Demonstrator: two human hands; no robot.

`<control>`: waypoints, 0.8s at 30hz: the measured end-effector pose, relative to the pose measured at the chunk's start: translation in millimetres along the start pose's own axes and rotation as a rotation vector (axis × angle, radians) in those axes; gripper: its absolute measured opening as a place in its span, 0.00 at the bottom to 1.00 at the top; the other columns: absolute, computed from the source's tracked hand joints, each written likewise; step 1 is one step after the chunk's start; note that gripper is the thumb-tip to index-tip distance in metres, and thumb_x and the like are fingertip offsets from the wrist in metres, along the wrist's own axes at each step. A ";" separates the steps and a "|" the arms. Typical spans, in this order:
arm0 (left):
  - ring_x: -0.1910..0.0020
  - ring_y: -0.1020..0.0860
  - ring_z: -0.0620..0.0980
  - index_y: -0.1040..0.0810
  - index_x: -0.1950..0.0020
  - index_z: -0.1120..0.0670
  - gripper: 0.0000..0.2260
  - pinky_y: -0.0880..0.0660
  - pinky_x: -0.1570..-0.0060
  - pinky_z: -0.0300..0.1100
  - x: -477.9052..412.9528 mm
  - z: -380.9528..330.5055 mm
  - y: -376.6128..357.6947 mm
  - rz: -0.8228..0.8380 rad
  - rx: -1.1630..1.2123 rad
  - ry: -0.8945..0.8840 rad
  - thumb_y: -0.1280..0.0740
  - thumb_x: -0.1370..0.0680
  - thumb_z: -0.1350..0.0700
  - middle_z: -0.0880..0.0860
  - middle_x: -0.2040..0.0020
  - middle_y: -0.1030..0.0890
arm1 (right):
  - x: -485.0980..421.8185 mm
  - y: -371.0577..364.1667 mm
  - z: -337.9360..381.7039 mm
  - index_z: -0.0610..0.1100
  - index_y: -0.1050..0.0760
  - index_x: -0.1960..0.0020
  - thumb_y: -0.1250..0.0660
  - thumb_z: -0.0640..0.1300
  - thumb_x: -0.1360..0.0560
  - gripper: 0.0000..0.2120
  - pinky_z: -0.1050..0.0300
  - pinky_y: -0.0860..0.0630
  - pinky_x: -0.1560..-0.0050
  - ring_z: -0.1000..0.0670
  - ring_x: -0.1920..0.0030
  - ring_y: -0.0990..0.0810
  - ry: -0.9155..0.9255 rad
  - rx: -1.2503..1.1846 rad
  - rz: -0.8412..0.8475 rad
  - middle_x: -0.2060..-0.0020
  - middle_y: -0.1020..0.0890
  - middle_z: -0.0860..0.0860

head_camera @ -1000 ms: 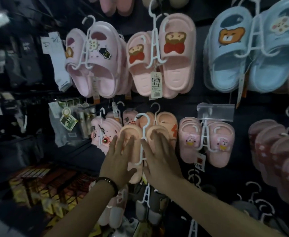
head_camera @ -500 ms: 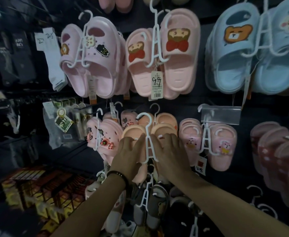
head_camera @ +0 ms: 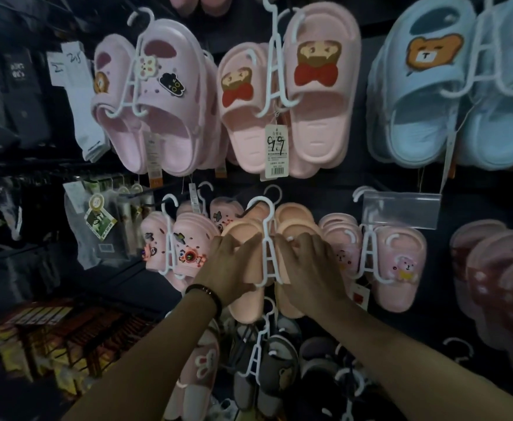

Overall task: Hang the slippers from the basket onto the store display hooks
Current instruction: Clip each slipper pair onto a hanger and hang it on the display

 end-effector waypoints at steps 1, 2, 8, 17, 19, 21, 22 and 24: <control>0.37 0.33 0.59 0.44 0.18 0.41 0.52 0.24 0.41 0.57 -3.5 -0.1 -0.6 0.006 -0.006 0.000 0.19 0.36 0.40 0.57 0.37 0.29 | -1.5 -1.7 -1.4 0.46 0.29 0.24 0.26 0.50 0.33 0.38 0.44 0.27 0.52 0.37 0.48 0.25 -0.010 -0.017 0.011 0.46 0.24 0.41; 0.38 0.33 0.59 0.44 0.18 0.40 0.51 0.25 0.40 0.57 -7.0 -0.6 -1.1 0.014 -0.017 -0.004 0.20 0.36 0.40 0.57 0.37 0.29 | -3.0 -2.9 -2.6 0.47 0.30 0.24 0.27 0.51 0.32 0.37 0.44 0.26 0.51 0.37 0.48 0.25 -0.023 -0.037 0.021 0.45 0.25 0.41; 0.35 0.32 0.62 0.44 0.17 0.42 0.50 0.29 0.35 0.54 -28.6 -5.6 -5.7 0.070 -0.051 -0.019 0.20 0.33 0.42 0.59 0.32 0.32 | -11.0 -9.8 -5.6 0.47 0.32 0.22 0.27 0.51 0.31 0.38 0.44 0.24 0.49 0.39 0.47 0.25 -0.056 -0.078 0.072 0.44 0.26 0.42; 0.33 0.31 0.61 0.36 0.23 0.49 0.44 0.29 0.33 0.54 -51.8 4.4 -14.3 0.146 0.033 -0.002 0.18 0.34 0.49 0.59 0.32 0.32 | -32.2 -20.8 -3.4 0.47 0.22 0.31 0.18 0.48 0.40 0.38 0.47 0.22 0.57 0.40 0.52 0.21 -0.102 0.044 0.040 0.51 0.21 0.42; 0.33 0.31 0.60 0.36 0.23 0.49 0.43 0.29 0.33 0.53 -54.0 4.4 -19.0 0.133 0.062 -0.009 0.19 0.33 0.50 0.58 0.31 0.32 | -34.8 -20.8 -6.1 0.49 0.25 0.28 0.18 0.49 0.40 0.41 0.47 0.21 0.56 0.41 0.50 0.21 -0.123 0.030 0.084 0.48 0.22 0.43; 0.31 0.31 0.61 0.37 0.23 0.49 0.44 0.29 0.33 0.52 -54.7 3.7 -24.2 0.121 0.084 -0.014 0.18 0.34 0.51 0.58 0.30 0.33 | -36.2 -21.8 -8.6 0.52 0.34 0.21 0.21 0.49 0.33 0.43 0.46 0.22 0.50 0.40 0.42 0.23 -0.117 -0.023 0.115 0.40 0.25 0.44; 0.29 0.33 0.61 0.38 0.23 0.49 0.45 0.29 0.31 0.52 -55.3 3.5 -27.1 0.110 0.084 -0.015 0.18 0.34 0.52 0.59 0.28 0.36 | -36.3 -22.8 -10.2 0.54 0.39 0.19 0.24 0.48 0.29 0.42 0.45 0.23 0.47 0.40 0.39 0.25 -0.114 -0.054 0.121 0.37 0.27 0.44; 0.24 0.38 0.64 0.39 0.23 0.48 0.47 0.30 0.29 0.53 -55.7 3.9 -30.7 0.059 0.061 -0.025 0.17 0.35 0.53 0.62 0.24 0.41 | -36.4 -24.4 -13.2 0.54 0.42 0.18 0.27 0.48 0.26 0.41 0.45 0.24 0.44 0.39 0.36 0.27 -0.115 -0.101 0.132 0.35 0.29 0.44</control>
Point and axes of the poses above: each hand's wrist, its own x-axis away from the middle knuckle, its own y-axis out of the back of the hand, z = x × y, the point moved 3 cm from there along -x, towards the middle knuckle
